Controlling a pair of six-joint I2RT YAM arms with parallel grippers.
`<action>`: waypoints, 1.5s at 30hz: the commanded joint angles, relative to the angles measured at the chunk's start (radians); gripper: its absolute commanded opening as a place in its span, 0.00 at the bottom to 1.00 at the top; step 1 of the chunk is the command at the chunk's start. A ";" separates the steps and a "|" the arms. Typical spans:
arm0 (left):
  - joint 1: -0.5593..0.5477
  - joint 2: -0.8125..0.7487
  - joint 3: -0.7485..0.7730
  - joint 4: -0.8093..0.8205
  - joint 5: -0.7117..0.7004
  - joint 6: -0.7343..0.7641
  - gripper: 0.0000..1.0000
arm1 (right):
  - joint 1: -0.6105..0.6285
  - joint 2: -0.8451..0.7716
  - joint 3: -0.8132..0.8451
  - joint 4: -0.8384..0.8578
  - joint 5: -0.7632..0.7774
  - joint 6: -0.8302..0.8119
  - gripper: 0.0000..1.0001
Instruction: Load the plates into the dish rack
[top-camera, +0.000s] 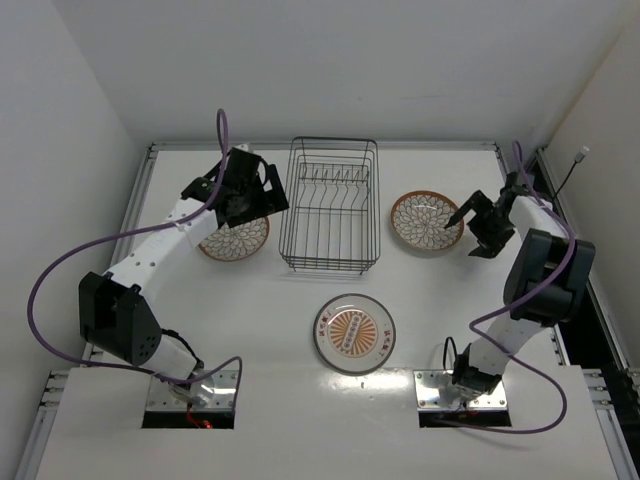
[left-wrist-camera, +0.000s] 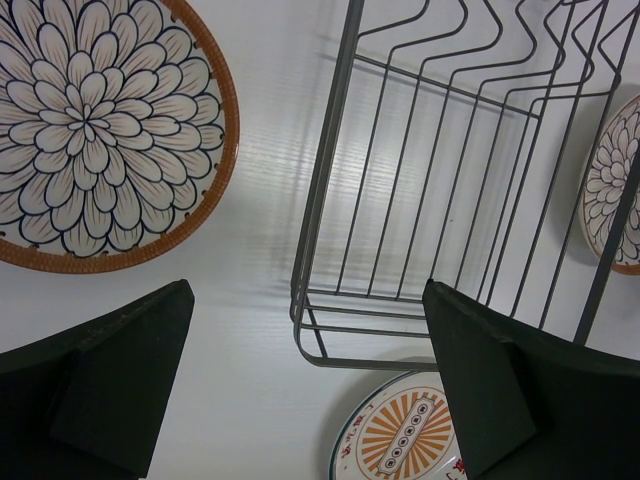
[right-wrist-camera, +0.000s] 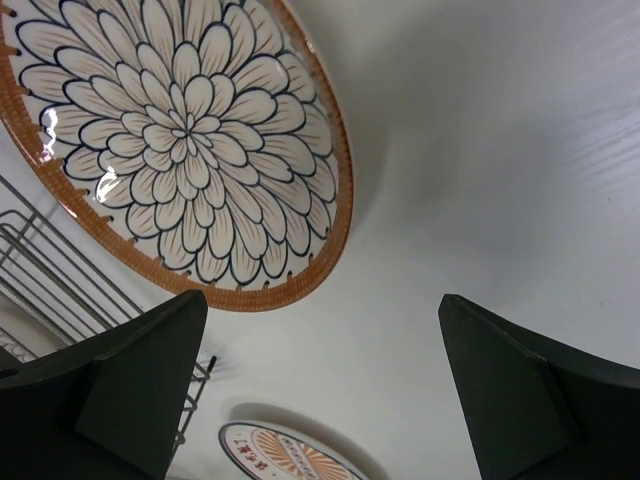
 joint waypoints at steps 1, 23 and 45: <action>0.010 -0.005 0.017 0.026 0.007 0.007 0.98 | -0.033 0.038 -0.032 0.091 -0.078 0.027 0.99; 0.010 0.022 0.074 0.036 -0.021 0.017 0.98 | -0.030 0.396 0.133 0.196 -0.268 0.099 0.23; 0.010 0.062 0.094 -0.004 -0.009 -0.032 0.98 | 0.256 0.089 0.781 -0.189 0.411 0.079 0.00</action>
